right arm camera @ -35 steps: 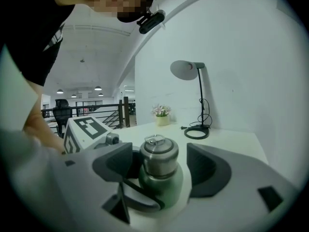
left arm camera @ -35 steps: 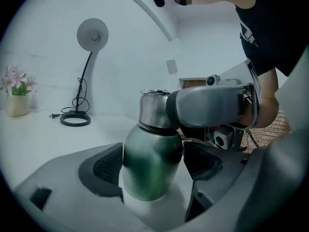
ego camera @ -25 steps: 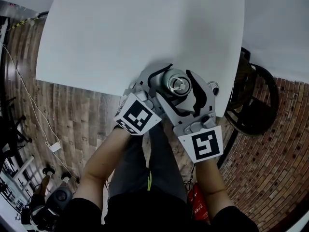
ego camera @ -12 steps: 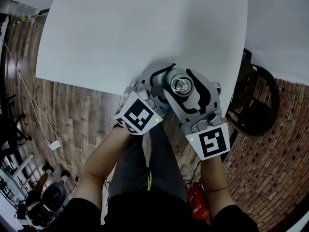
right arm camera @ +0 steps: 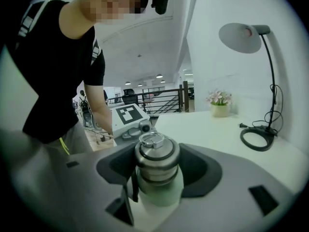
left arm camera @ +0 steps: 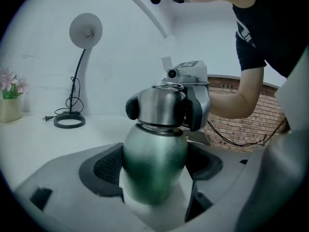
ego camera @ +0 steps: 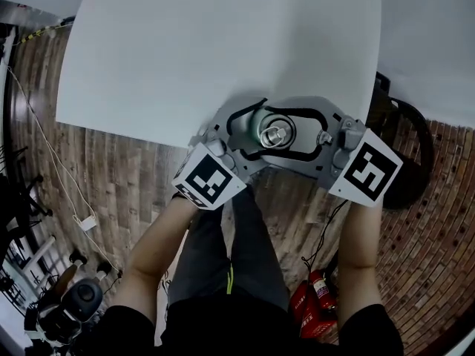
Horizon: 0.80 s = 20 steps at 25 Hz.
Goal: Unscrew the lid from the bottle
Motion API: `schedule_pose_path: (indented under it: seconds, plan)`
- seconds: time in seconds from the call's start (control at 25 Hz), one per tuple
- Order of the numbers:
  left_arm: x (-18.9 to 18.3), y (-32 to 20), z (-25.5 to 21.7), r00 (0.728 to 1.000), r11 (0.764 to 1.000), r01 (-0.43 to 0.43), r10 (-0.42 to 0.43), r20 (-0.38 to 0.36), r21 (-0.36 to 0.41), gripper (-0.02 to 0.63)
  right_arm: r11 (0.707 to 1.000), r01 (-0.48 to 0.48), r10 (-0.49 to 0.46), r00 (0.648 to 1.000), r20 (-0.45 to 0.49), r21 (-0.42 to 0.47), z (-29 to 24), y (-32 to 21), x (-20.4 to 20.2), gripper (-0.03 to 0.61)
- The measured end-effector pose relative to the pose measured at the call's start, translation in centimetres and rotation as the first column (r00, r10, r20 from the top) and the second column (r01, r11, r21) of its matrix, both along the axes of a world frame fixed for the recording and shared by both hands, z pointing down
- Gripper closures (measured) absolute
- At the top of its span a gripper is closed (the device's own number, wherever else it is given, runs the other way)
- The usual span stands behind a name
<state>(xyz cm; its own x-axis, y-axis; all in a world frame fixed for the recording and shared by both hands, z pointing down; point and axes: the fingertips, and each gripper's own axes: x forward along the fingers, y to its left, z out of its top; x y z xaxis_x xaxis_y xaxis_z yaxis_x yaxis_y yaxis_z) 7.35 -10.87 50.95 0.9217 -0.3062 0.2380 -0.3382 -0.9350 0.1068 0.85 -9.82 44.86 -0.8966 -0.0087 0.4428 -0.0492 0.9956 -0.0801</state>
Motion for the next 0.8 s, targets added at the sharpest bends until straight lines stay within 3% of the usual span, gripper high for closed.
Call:
schedule_pose_path:
  seconds: [0.44, 0.64, 0.72, 0.8]
  plan:
    - [0.0, 0.0, 0.0, 1.000, 1.000, -0.004, 0.004, 0.002, 0.004, 0.244, 0.999, -0.040, 0.038, 0.998, 0.043, 0.028, 0.0, -0.1, 0.2, 0.307]
    - [0.0, -0.1, 0.1, 1.000, 1.000, -0.002, 0.002, 0.001, 0.006, 0.244, 0.993, -0.104, 0.102, 0.994, 0.046, 0.055, 0.2, -0.3, 0.8, 0.267]
    - [0.1, -0.2, 0.1, 1.000, 1.000, -0.002, 0.002, 0.003, 0.007, 0.244, 0.985, -0.163, 0.159, 0.985, 0.066, 0.055, 0.1, -0.3, 1.5, 0.267]
    - [0.1, -0.2, -0.1, 1.000, 1.000, 0.008, -0.008, 0.000, 0.000, 0.244, 0.958, -0.284, 0.275, 0.950, 0.145, 0.047, -0.5, -0.7, 2.1, 0.259]
